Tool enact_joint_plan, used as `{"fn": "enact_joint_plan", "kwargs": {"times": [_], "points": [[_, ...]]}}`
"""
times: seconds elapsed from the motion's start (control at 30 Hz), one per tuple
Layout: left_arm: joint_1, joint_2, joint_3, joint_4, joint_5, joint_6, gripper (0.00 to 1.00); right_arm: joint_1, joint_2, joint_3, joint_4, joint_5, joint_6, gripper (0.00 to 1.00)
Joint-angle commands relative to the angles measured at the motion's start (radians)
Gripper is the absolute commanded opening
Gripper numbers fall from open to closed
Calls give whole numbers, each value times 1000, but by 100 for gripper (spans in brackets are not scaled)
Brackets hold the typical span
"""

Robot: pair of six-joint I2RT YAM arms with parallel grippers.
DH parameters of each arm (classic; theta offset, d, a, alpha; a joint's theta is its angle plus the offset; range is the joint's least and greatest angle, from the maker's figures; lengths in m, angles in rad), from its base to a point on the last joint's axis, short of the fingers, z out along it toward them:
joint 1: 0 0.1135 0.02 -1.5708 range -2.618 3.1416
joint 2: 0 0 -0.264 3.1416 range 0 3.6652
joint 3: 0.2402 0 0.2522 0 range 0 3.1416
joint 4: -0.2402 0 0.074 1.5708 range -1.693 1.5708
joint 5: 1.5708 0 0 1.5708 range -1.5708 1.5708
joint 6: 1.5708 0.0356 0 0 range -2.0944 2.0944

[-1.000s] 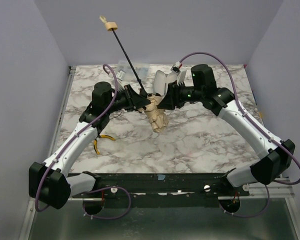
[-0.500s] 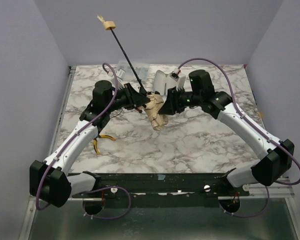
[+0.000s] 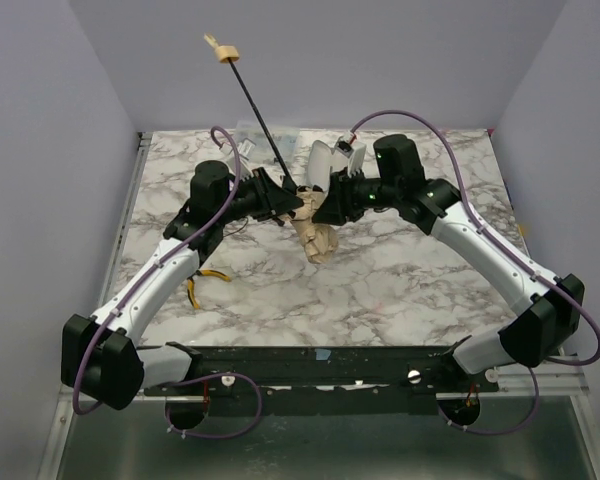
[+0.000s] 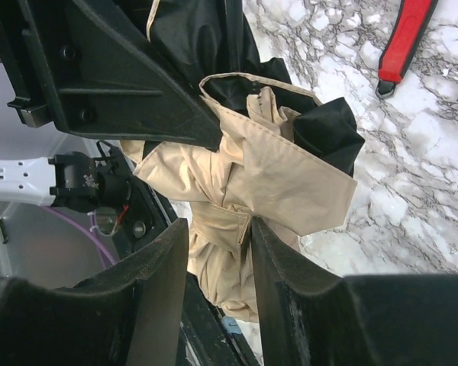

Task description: Open the umbrella

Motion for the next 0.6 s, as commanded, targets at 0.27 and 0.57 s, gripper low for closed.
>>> {"fn": "enact_joint_plan", "kwargs": {"times": [0.27, 0.57], "points": [[-3, 12, 53, 96, 9, -43, 0, 22, -33, -76, -17, 75, -30, 44], [-3, -9, 44, 139, 37, -58, 0, 23, -23, -83, -11, 100, -45, 31]]}}
